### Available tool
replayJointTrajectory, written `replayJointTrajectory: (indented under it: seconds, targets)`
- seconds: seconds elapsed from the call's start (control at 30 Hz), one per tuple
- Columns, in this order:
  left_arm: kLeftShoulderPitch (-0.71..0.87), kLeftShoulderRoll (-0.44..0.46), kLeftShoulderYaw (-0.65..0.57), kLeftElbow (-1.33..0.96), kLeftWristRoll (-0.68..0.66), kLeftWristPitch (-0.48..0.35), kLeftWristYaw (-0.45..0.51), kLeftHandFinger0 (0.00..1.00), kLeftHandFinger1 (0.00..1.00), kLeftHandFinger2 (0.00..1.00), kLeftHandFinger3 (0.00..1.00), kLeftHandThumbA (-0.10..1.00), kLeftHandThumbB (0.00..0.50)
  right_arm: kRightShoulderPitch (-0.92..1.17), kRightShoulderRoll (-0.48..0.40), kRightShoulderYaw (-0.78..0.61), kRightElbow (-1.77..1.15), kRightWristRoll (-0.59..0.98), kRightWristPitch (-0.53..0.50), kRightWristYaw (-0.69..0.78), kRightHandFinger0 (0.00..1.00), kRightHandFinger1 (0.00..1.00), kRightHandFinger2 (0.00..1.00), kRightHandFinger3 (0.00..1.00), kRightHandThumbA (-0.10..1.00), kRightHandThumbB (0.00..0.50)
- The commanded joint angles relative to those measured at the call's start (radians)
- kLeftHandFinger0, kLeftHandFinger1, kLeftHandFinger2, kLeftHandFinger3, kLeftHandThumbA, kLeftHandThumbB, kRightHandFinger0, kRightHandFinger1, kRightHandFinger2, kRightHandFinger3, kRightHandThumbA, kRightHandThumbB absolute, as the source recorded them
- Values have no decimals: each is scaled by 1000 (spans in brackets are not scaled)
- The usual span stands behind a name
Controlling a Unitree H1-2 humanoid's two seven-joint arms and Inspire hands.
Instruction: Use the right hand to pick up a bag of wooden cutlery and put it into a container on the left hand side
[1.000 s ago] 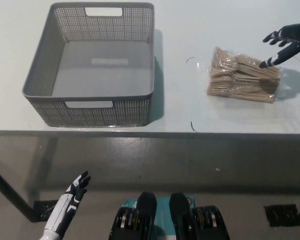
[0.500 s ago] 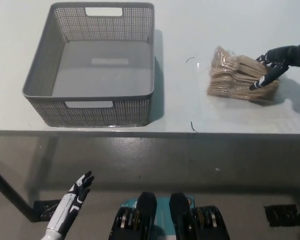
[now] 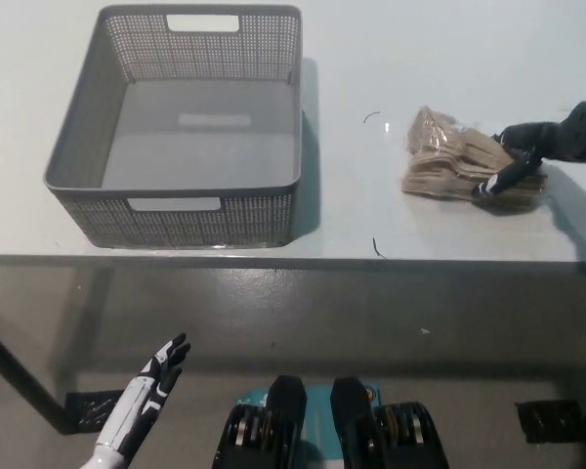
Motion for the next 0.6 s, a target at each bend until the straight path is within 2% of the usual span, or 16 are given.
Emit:
replayJointTrajectory:
  seconds: [0.0,0.07,0.1,0.13,0.17,0.2,0.23,0.27,0.3,0.33,0.37,0.4,0.43,0.5,0.57]
  targets:
    - [-32,21,-2,-16,9,-38,4,1000,1000,1000,1000,1000,361,-6,37,-34,13,30,-8,-62,1000,1000,1000,1000,605,500]
    - [-38,19,-2,-11,9,-38,2,1000,1000,1000,1000,1000,372,10,54,-35,13,22,-39,-120,1000,1000,1000,1000,582,500]
    - [-40,18,-3,-10,8,-38,0,1000,1000,1000,1000,1000,377,15,58,-31,13,15,-48,-149,1000,1000,1000,1000,519,484]
    - [-41,17,-3,-8,6,-38,-1,1000,1000,1000,1000,1000,377,21,63,-25,11,6,-56,-184,1000,1000,1000,1000,505,490]
    - [-41,17,-4,-7,6,-38,-3,1000,1000,1000,1000,1000,381,29,69,-17,9,-7,-56,-236,910,1000,1000,1000,437,474]
    - [-41,18,-5,-8,7,-38,-4,1000,1000,1000,1000,1000,390,39,75,-5,6,-22,-66,-304,581,682,820,938,326,433]
    - [-45,19,-5,-8,4,-38,-8,1000,1000,1000,1000,1000,389,51,78,-11,4,-20,-91,-365,273,434,558,596,137,356]
    - [-48,20,-6,-8,6,-38,-7,1000,1000,1000,1000,1000,388,60,79,-9,1,-26,-112,-439,105,276,373,360,-7,261]
    - [-52,21,-8,-8,10,-38,-4,1000,1000,1000,1000,1000,386,64,79,-11,-1,-26,-124,-481,5,223,496,418,-93,214]
    - [-56,23,-8,-9,15,-38,-1,1000,1000,1000,1000,1000,387,63,77,-21,-3,-17,-137,-513,1,223,581,514,-99,162]
    - [-59,25,-9,-10,15,-38,-1,1000,1000,1000,1000,1000,379,60,76,-27,-3,-11,-141,-529,6,413,827,761,-100,97]
    - [-59,26,-10,-10,13,-38,-2,1000,1000,1000,1000,1000,368,61,73,-34,-6,-4,-153,-544,33,518,872,911,-100,71]
    - [-60,28,-10,-10,7,-38,-9,1000,1000,1000,1000,1000,360,64,68,-45,-9,7,-176,-565,65,567,891,963,-100,65]
    - [-61,28,-10,-9,8,-38,-10,1000,1000,1000,1000,1000,365,66,63,-62,-10,23,-199,-595,98,596,907,983,-100,67]
    - [-64,28,-11,-6,11,-38,-9,1000,1000,1000,1000,1000,366,66,56,-78,-14,35,-215,-618,95,596,890,961,-100,67]
